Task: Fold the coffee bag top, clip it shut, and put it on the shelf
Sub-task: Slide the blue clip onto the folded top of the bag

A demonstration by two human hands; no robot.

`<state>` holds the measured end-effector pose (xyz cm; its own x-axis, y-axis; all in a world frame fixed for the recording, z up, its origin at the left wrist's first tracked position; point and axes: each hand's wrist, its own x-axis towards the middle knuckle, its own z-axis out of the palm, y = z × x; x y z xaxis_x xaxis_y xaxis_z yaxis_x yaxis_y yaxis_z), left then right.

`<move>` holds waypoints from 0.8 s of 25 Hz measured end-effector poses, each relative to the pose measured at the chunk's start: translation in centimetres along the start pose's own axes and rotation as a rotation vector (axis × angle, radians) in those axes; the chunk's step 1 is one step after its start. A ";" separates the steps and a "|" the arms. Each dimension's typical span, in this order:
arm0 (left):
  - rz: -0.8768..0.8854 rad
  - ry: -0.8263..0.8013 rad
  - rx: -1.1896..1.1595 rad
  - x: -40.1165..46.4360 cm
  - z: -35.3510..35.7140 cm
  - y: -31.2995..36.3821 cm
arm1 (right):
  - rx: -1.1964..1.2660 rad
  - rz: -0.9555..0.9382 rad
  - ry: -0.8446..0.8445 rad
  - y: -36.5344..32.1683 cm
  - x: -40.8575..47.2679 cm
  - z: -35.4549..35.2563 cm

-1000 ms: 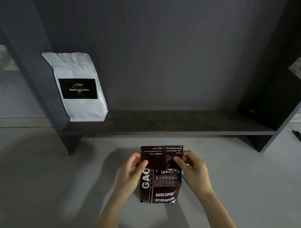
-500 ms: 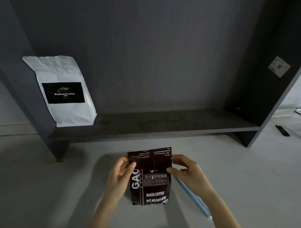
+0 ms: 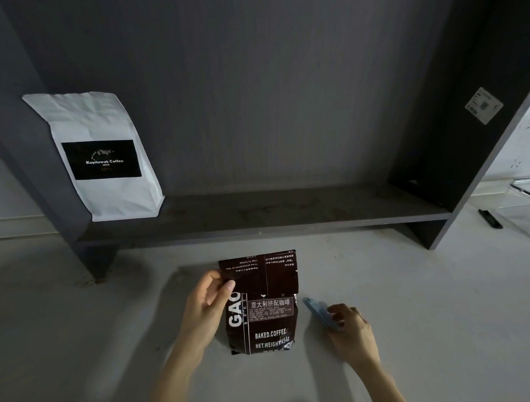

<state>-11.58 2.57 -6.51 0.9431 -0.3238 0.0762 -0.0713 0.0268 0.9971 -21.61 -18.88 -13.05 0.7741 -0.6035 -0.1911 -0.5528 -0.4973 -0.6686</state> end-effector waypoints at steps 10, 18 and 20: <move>0.014 0.004 0.036 -0.1 0.0 0.0 | 0.054 0.012 0.022 -0.9 -0.8 0.0; 0.044 -0.060 0.083 0.3 0.2 1.4 | 0.296 -0.124 0.096 -5.1 -0.8 -4.2; 0.061 -0.101 0.098 0.5 0.2 1.8 | 0.350 -0.156 0.159 -6.4 -0.9 -5.5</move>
<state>-11.27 2.22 -4.66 0.8989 -0.4177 0.1319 -0.1638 -0.0413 0.9856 -20.47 -18.56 -4.68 0.7677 -0.6402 0.0274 -0.2731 -0.3656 -0.8898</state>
